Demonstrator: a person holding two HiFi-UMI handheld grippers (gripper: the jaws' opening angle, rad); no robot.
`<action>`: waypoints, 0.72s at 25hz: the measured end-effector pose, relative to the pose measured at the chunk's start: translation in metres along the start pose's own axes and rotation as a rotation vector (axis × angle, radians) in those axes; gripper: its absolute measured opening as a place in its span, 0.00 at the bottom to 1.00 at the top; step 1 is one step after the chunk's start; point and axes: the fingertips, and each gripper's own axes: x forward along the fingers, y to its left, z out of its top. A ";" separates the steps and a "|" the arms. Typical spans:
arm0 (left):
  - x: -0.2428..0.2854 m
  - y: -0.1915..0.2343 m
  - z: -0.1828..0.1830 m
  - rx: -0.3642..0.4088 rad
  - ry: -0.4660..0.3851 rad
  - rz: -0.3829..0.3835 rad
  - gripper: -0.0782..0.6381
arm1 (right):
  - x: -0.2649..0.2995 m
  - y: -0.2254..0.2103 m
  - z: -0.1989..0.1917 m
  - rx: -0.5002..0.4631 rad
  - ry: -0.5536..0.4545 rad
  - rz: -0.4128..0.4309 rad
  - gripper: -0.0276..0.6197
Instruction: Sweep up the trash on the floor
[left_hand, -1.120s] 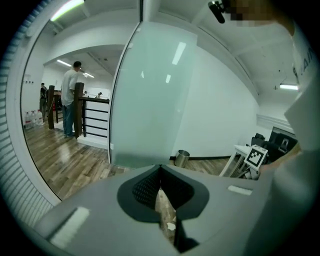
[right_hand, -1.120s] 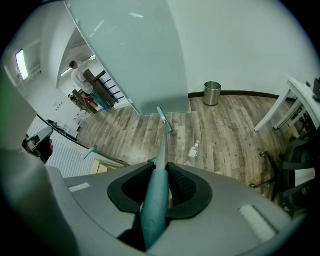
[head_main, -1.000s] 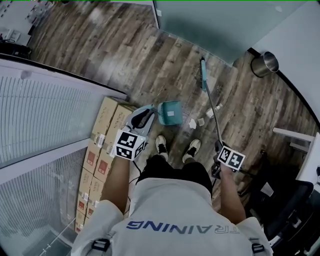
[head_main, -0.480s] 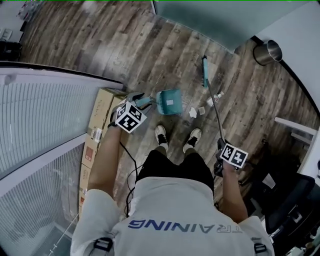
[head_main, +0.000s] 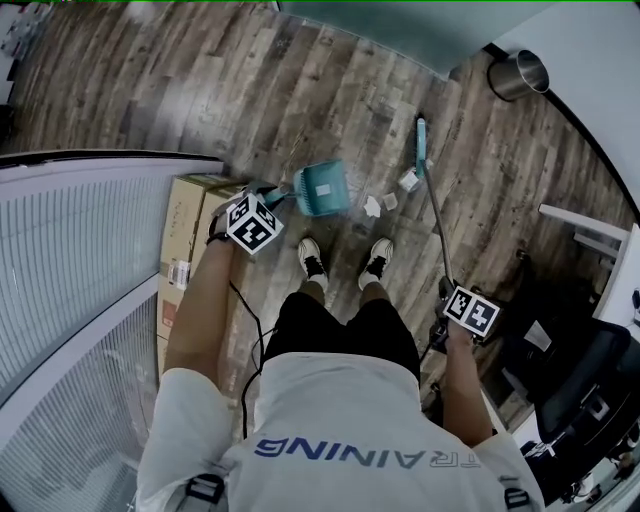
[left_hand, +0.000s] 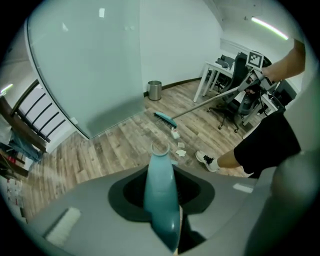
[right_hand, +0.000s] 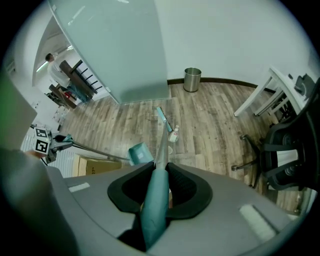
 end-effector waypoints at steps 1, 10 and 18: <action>0.002 -0.001 0.001 -0.005 -0.003 -0.003 0.25 | 0.000 -0.004 -0.001 0.006 0.000 -0.008 0.20; 0.005 -0.009 0.009 0.038 -0.041 -0.038 0.25 | 0.003 -0.057 -0.009 0.055 0.031 -0.097 0.20; 0.007 -0.006 0.014 0.018 -0.081 -0.041 0.25 | 0.056 -0.099 -0.014 0.106 0.121 -0.223 0.20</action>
